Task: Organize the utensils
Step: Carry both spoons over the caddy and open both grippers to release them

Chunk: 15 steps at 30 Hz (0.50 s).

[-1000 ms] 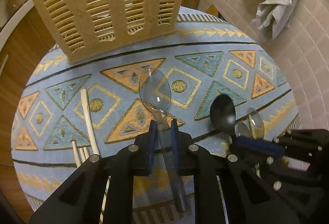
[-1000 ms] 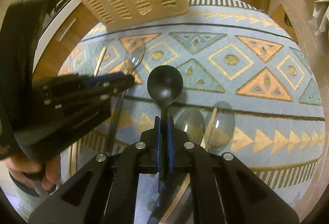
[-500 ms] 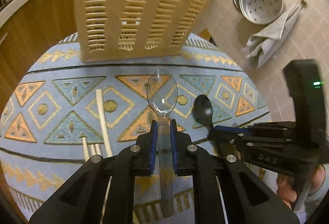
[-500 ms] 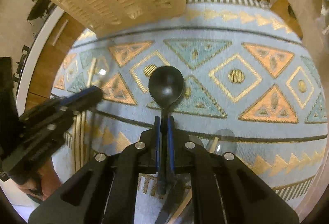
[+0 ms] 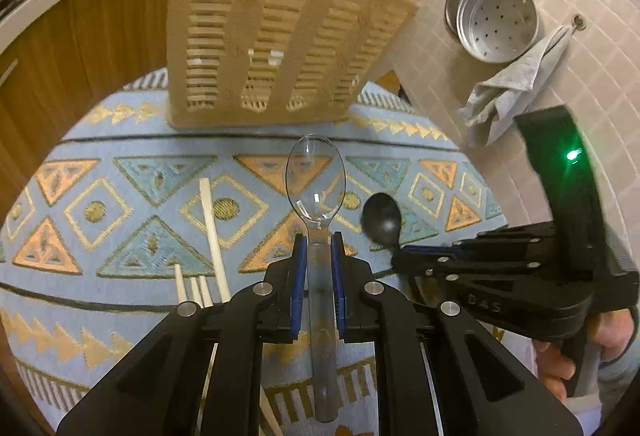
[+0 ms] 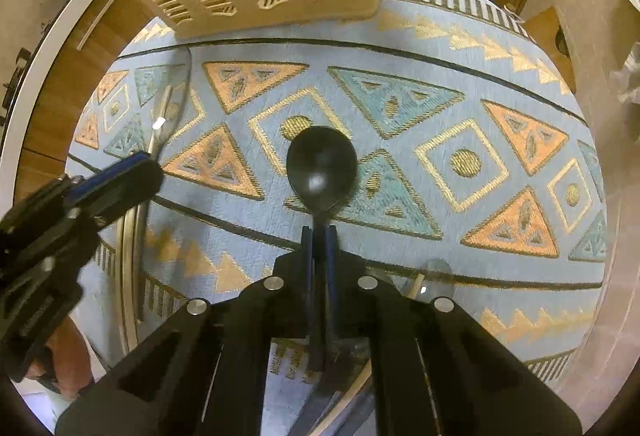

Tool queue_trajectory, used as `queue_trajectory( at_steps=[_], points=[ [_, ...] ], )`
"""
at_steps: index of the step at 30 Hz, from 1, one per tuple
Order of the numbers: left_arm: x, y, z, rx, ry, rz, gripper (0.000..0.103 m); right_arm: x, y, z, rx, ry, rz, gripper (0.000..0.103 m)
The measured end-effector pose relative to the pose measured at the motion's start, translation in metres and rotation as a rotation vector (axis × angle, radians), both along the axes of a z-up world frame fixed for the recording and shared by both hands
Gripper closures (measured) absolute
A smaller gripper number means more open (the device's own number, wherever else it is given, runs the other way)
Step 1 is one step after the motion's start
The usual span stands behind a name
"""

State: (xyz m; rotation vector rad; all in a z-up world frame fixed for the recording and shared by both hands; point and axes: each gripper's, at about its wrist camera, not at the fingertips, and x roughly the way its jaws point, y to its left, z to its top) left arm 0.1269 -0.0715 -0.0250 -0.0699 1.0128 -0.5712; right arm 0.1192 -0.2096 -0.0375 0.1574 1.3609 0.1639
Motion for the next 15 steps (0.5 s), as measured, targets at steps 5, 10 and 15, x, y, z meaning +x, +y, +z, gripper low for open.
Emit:
queue_trajectory(
  at_steps=[5,10,15],
  points=[
    [-0.006,0.020,0.043,-0.074,-0.118,0.034,0.093,-0.009,0.004,0.051,0.109,-0.190,0.050,0.098],
    [-0.013,0.034,0.103,-0.153,-0.324,0.087,0.093,-0.015,0.003,0.123,0.191,-0.475,0.075,0.098],
    [-0.007,0.030,0.149,-0.192,-0.559,0.186,0.093,-0.003,0.001,0.165,0.212,-0.709,0.031,0.098]
  ],
)
